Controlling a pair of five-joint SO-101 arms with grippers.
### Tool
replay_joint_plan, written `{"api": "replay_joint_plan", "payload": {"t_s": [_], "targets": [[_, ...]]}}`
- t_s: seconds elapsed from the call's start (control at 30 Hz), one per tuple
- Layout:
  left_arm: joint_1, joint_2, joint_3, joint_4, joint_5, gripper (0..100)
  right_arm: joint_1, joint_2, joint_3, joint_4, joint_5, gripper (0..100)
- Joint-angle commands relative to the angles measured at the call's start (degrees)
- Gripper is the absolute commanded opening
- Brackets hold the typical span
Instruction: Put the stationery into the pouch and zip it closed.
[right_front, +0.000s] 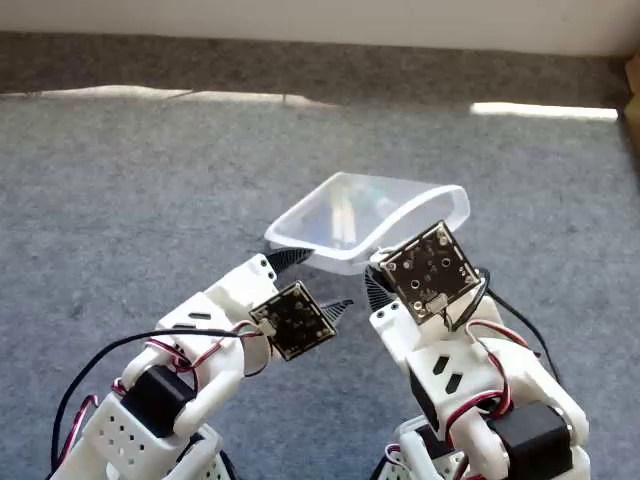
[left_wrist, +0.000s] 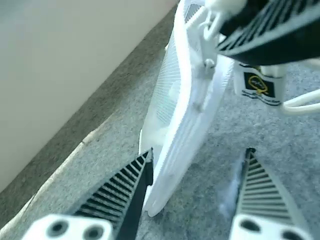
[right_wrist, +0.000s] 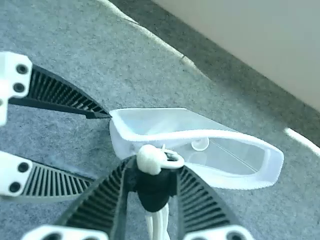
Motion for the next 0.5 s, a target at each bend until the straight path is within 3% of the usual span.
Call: {"api": "replay_joint_plan", "payload": {"t_s": [0.0,0.47], "targets": [[1.27,-1.01,-2.15,-1.49,-0.26,27,0.40,0.31,0.04,-3.56,1.14,0.5],[3.38,-0.31,4.09,-13.45,-0.35,24,-4.00,0.48,0.92,-3.21,1.05,0.5]]}}
